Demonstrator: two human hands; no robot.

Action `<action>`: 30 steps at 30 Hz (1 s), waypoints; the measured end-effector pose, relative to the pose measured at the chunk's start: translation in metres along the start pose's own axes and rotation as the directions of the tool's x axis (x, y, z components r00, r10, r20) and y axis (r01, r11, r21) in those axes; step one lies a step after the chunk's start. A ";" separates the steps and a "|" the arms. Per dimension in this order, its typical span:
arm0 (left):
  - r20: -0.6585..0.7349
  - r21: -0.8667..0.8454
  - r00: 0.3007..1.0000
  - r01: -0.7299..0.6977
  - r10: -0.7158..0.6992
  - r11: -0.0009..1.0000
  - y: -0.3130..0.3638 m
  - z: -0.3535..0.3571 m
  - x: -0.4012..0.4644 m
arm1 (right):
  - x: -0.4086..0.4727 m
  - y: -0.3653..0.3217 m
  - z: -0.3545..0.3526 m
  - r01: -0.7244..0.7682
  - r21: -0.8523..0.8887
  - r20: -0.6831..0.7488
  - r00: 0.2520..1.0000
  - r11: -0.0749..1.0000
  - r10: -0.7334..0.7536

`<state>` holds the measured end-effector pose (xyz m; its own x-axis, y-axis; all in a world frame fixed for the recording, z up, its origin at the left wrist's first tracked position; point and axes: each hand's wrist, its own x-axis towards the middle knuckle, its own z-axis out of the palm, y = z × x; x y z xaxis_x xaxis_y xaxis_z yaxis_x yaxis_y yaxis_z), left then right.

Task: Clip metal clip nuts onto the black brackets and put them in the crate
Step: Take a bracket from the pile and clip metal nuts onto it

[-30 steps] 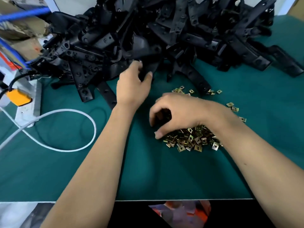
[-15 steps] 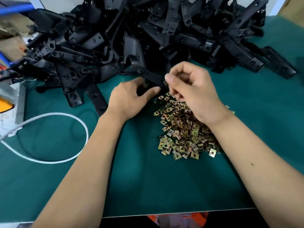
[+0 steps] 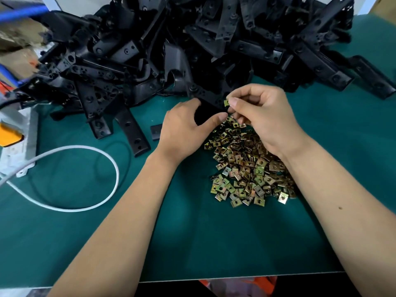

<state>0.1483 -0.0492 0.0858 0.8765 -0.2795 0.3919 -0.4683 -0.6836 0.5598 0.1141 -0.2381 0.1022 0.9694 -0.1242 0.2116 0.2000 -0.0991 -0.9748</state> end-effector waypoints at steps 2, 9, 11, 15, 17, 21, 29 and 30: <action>-0.015 0.017 1.000 0.024 -0.024 1.000 0.001 0.002 0.001 | -0.001 -0.001 0.000 -0.021 0.029 0.006 1.000 0.999 0.021; -0.035 0.095 0.999 -0.018 0.021 0.995 -0.002 -0.003 0.001 | -0.001 -0.001 0.002 -0.076 0.115 -0.013 0.997 0.990 0.078; -0.044 0.103 0.995 -0.081 0.086 0.991 -0.002 -0.007 0.001 | 0.000 -0.001 0.001 -0.093 0.122 -0.016 0.995 0.988 0.096; -0.038 0.111 0.987 -0.150 0.155 0.982 0.000 -0.009 0.001 | 0.001 0.000 -0.001 -0.144 0.141 -0.004 0.989 0.980 0.146; -0.028 0.124 0.986 -0.159 0.163 0.979 -0.001 -0.008 0.001 | 0.001 0.001 -0.001 -0.152 0.146 0.008 0.988 0.978 0.152; -0.024 0.142 0.985 -0.168 0.173 0.975 -0.003 -0.006 0.001 | 0.002 0.003 0.000 -0.151 0.110 0.017 0.988 0.982 0.150; -0.022 0.125 0.984 -0.174 0.178 0.977 -0.003 -0.006 0.001 | 0.002 0.006 0.001 -0.154 0.071 0.002 0.988 0.986 0.154; -0.019 0.124 0.985 -0.171 0.174 0.977 -0.003 -0.006 0.000 | 0.002 0.006 0.001 -0.158 0.065 0.010 0.987 0.985 0.158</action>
<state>0.1495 -0.0430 0.0886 0.7793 -0.3818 0.4970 -0.5935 -0.7043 0.3896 0.1173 -0.2382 0.0966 0.9903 -0.1283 0.0541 0.0527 -0.0142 -0.9985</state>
